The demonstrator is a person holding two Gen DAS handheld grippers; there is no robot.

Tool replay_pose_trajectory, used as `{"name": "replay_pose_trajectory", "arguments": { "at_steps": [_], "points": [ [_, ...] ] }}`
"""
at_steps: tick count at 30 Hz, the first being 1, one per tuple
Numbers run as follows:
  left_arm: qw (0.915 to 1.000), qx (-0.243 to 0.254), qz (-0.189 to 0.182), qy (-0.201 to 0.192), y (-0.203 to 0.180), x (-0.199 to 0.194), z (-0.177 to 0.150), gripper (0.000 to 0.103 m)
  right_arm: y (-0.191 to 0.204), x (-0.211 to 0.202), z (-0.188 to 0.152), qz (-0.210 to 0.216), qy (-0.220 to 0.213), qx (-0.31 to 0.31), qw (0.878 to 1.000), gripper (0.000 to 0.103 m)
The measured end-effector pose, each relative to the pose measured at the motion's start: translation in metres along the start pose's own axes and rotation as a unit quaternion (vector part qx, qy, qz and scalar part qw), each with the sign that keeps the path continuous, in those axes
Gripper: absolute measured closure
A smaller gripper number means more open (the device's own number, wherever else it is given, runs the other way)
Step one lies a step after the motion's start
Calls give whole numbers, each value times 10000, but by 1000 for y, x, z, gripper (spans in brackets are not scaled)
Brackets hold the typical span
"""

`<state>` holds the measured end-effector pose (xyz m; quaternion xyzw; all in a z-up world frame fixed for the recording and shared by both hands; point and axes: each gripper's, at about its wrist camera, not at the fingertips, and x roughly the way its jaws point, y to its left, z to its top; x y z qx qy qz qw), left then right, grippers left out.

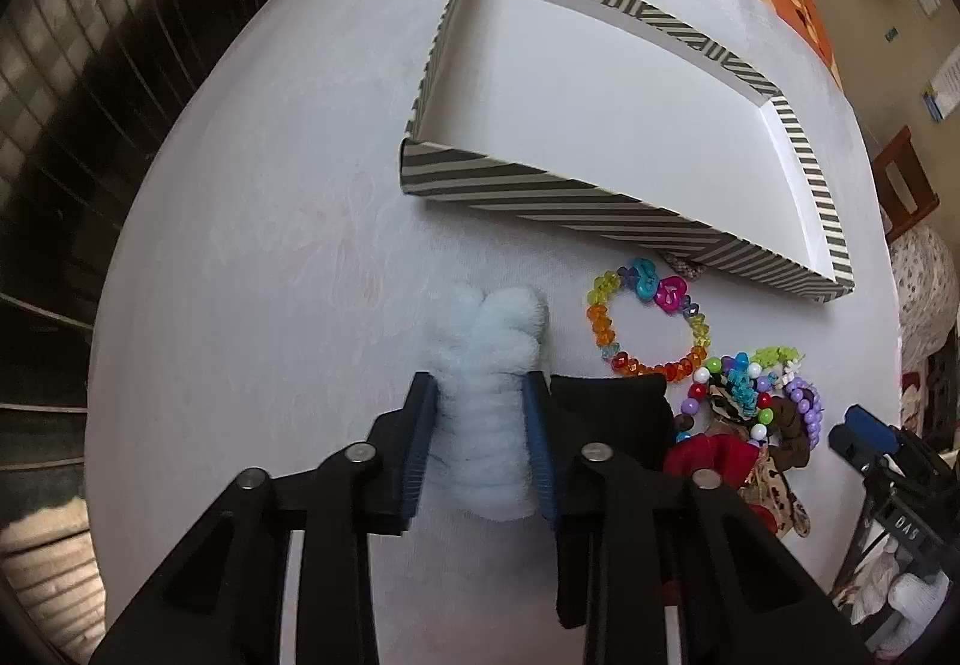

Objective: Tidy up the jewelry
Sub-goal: 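Grasp the white fluffy scrunchie with the left tool while the right tool grasps the purple bead bracelet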

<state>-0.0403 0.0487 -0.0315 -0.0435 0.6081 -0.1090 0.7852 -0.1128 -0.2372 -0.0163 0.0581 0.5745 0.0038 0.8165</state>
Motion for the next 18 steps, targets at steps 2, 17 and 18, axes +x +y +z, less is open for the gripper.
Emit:
{"name": "replay_pose_trajectory", "arguments": {
  "at_steps": [2,17,18],
  "points": [
    [10000,-24,-5,-32,2,-1,2,100,5,5,-5,-20,89,-111,9999,53],
    [9988,-35,-174,-466,7,-41,12,102,0,-25,-8,640,-345,127,9973,93],
    [9985,-8,-189,-514,7,-45,14,102,-2,-34,-5,677,-449,149,9966,93]
  ]
}}
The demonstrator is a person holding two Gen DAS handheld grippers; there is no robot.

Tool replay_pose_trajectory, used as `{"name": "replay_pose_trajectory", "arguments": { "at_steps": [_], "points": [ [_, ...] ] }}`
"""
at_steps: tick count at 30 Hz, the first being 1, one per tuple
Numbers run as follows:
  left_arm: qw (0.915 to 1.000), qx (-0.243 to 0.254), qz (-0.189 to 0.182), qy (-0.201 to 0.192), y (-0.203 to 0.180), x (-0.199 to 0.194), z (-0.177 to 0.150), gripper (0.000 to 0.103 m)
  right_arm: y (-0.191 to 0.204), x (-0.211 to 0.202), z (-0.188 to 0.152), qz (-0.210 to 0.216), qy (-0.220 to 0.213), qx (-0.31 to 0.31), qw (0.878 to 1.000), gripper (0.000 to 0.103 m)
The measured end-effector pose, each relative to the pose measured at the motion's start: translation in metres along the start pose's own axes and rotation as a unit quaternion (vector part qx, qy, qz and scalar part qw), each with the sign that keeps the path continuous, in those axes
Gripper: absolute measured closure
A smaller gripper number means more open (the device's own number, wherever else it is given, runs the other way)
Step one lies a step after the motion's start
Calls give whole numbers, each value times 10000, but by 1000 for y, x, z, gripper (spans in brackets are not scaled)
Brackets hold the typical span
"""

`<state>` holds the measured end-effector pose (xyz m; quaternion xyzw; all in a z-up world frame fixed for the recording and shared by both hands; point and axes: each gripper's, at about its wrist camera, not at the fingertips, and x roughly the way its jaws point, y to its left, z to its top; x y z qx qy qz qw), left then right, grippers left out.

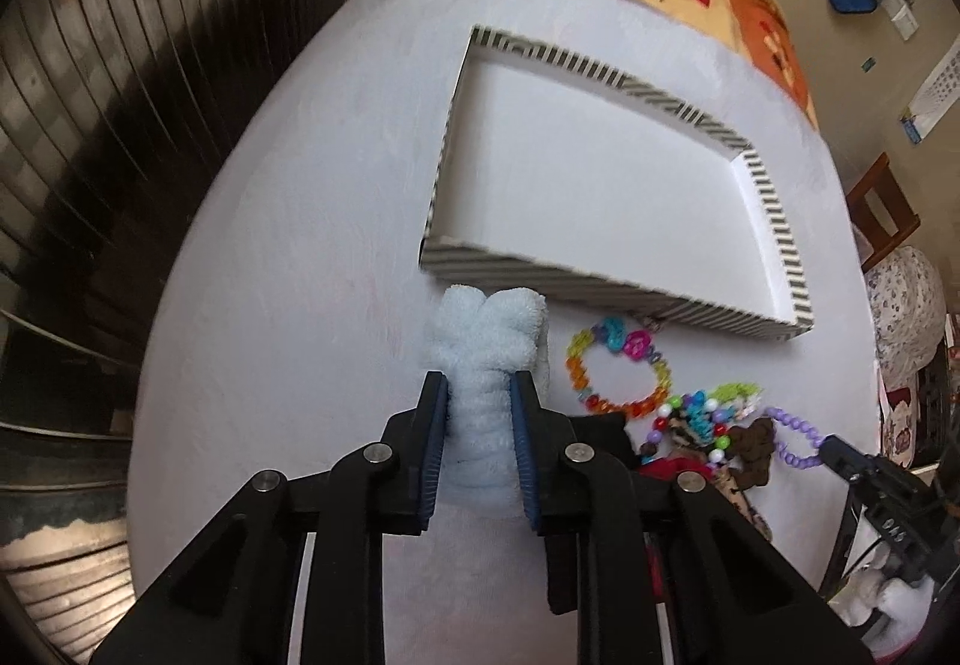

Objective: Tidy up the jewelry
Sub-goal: 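Carry both items into the striped tray and open both tools to release them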

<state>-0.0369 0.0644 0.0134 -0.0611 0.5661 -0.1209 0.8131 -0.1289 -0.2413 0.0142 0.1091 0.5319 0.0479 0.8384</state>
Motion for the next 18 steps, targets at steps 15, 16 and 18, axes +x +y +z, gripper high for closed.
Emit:
{"name": "replay_pose_trajectory", "arguments": {
  "at_steps": [15,16,18],
  "points": [
    [9982,276,154,-516,-29,-15,68,103,12,-38,84,76,-973,-108,9952,93],
    [9981,298,197,-510,-33,-10,73,103,11,-35,92,68,-997,-115,9949,93],
    [9975,357,375,-479,-40,3,85,103,11,-24,110,0,-1002,-175,9948,93]
  ]
}}
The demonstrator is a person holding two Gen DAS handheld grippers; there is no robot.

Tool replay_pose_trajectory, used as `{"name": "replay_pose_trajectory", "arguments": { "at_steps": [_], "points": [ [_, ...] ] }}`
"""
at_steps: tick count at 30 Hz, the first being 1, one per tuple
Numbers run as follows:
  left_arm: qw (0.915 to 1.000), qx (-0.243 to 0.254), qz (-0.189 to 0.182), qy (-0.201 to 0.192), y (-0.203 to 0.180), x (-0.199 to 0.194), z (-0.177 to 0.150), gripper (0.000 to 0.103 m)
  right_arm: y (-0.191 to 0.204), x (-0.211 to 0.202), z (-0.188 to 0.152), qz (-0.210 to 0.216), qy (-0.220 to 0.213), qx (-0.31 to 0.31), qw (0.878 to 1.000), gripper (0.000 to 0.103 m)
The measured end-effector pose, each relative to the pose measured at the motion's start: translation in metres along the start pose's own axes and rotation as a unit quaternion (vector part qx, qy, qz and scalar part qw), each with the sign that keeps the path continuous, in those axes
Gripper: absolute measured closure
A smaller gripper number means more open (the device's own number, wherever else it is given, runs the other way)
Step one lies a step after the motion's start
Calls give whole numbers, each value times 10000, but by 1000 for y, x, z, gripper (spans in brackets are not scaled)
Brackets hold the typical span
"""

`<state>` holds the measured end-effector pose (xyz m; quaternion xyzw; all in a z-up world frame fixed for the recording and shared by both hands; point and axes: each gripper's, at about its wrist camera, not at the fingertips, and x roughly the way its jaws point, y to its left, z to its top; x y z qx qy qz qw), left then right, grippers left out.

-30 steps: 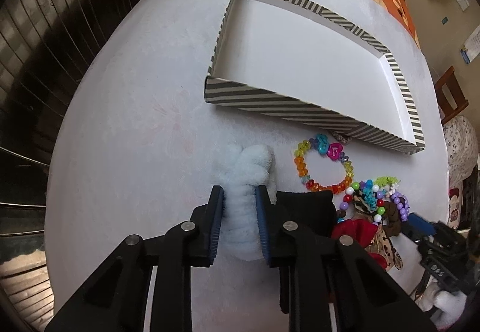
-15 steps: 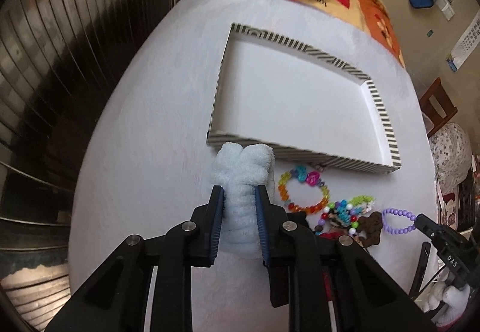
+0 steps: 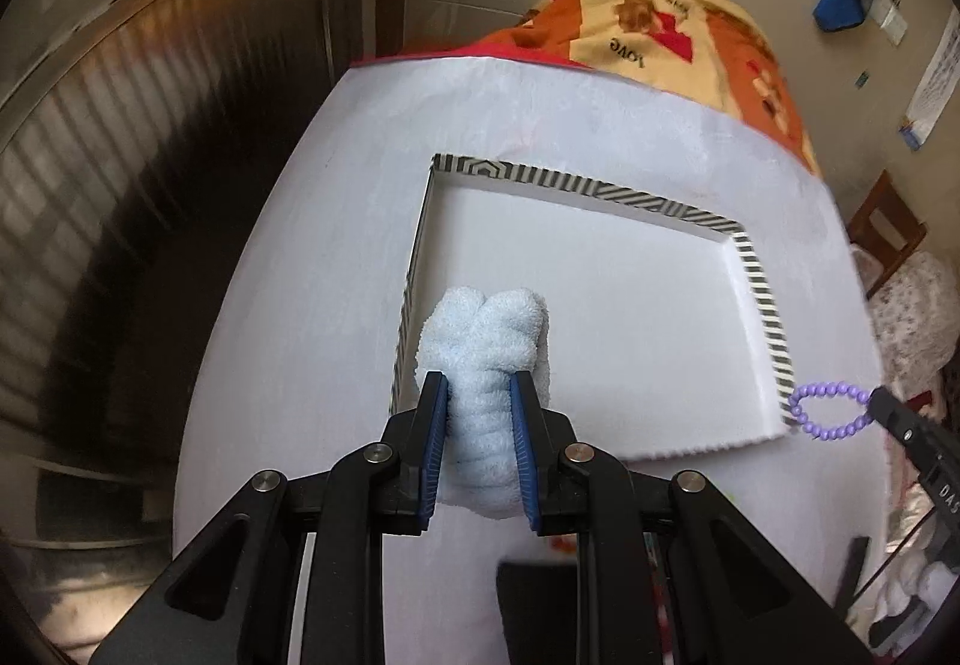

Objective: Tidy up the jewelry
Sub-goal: 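Carry both items into the striped tray and open both tools to release them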

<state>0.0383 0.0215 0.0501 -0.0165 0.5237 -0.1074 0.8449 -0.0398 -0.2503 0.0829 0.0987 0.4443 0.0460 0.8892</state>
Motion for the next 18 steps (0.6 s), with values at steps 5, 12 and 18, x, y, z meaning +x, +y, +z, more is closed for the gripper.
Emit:
{"name": "replay_pose_trajectory", "arguments": {
  "at_steps": [5,12,18],
  "points": [
    [9989,85,380,248,-12,42,18,103,-21,45,18,16,263,177,9995,93],
    [9964,54,623,569,-16,85,20,103,-30,89,15,50,622,128,9980,93],
    [9961,62,617,627,-15,96,18,101,-23,120,-6,223,1093,9,9938,93]
  ]
}}
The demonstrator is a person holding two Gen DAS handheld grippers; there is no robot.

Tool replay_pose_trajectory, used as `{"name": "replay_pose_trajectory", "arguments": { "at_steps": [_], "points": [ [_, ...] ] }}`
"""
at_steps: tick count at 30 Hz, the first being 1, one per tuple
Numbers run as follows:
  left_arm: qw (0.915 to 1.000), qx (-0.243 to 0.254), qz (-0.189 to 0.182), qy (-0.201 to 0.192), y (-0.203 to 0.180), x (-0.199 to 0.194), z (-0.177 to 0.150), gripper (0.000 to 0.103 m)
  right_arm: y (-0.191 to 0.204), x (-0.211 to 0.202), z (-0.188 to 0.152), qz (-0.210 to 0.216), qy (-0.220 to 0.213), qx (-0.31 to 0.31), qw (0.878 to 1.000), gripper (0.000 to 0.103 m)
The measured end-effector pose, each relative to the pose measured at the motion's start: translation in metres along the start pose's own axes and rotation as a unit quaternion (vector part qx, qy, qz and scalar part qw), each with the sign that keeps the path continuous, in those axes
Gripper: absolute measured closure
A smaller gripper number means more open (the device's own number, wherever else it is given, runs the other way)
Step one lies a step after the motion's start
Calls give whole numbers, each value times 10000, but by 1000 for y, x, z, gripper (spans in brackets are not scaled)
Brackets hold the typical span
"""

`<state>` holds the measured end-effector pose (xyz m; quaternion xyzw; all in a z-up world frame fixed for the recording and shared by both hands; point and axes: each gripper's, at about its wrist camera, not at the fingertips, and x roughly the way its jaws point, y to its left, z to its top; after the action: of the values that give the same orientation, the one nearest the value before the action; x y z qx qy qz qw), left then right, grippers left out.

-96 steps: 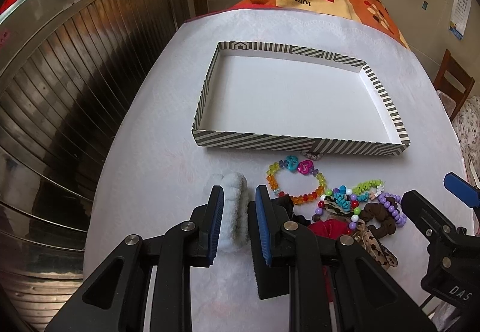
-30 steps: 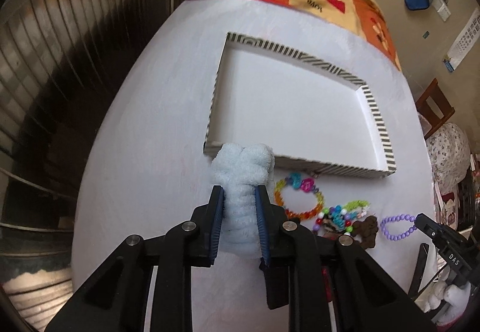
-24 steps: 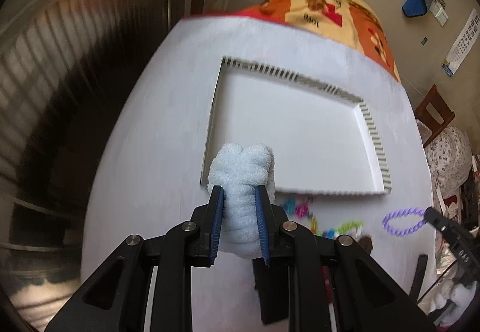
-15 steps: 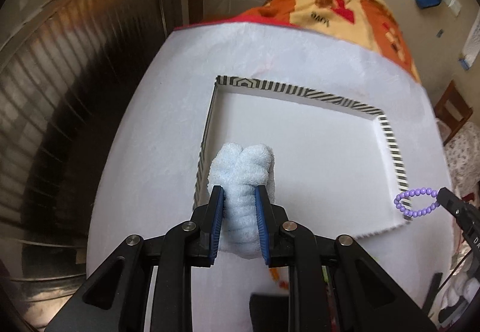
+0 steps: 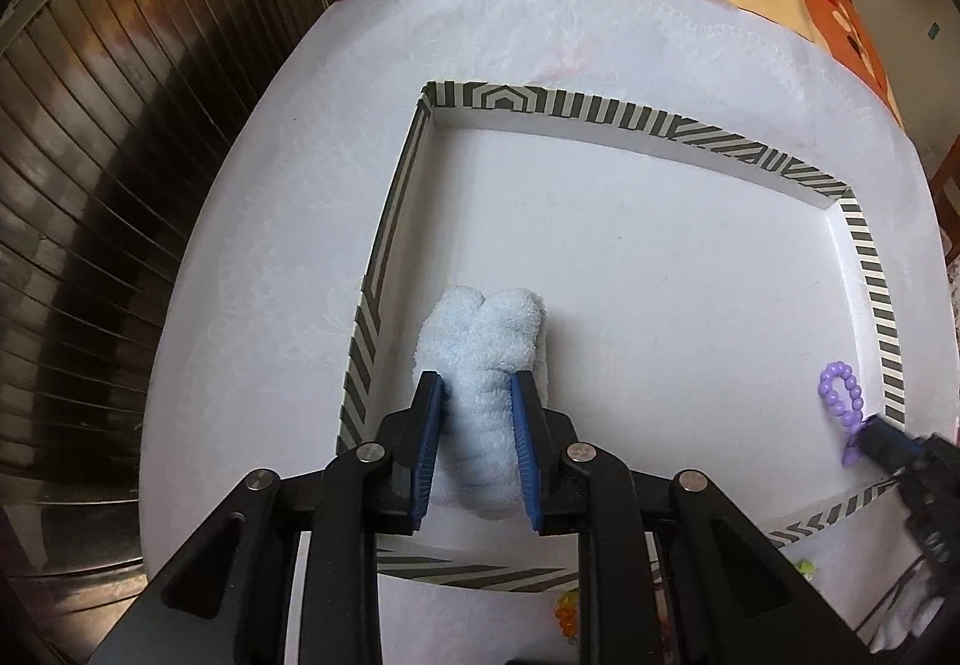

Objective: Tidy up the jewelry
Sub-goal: 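Carry both items into the striped tray and open both tools to release them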

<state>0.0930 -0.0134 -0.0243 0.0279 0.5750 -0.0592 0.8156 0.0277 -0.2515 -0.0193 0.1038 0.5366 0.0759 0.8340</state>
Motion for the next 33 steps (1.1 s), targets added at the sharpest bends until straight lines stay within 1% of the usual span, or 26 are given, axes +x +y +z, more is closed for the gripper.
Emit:
{"name": "replay_pose_trajectory", "arguments": {
  "at_steps": [2,3,5,6,7,8,13,17,20,26,30,33],
  "points": [
    [10000,0,-65,-10,3,0,1,97,0,8,-2,45,131,53,9999,93],
    [9999,-8,-111,-15,3,1,1,94,0,9,-4,60,128,76,9999,92],
    [9998,-45,-202,-8,5,-1,0,89,2,6,-4,96,84,93,9999,78],
    [9997,-60,-237,-10,5,-2,0,87,3,4,-4,109,56,87,9999,75],
    [9996,-75,-257,-17,5,-5,-2,85,5,1,-5,115,20,83,9999,69],
    [9996,-91,-278,-26,6,-7,-3,84,7,-4,-6,124,-31,78,9999,67],
    [9992,-128,-340,-182,8,-25,-11,81,17,-25,-11,122,-197,78,9997,62],
    [9987,-58,-239,-438,10,-44,-18,80,28,-43,-24,386,-292,21,9988,62],
    [9981,-22,-203,-588,11,-56,-23,80,39,-47,-34,506,-198,-134,9984,62],
    [9974,17,-189,-693,12,-68,-32,80,60,-32,-55,655,102,-391,9970,62],
    [9973,10,-182,-713,14,-72,-37,80,62,-13,-61,720,303,-371,9963,62],
    [9975,-54,-223,-675,17,-72,-40,80,59,0,-60,826,384,-238,9956,62]
  ]
}}
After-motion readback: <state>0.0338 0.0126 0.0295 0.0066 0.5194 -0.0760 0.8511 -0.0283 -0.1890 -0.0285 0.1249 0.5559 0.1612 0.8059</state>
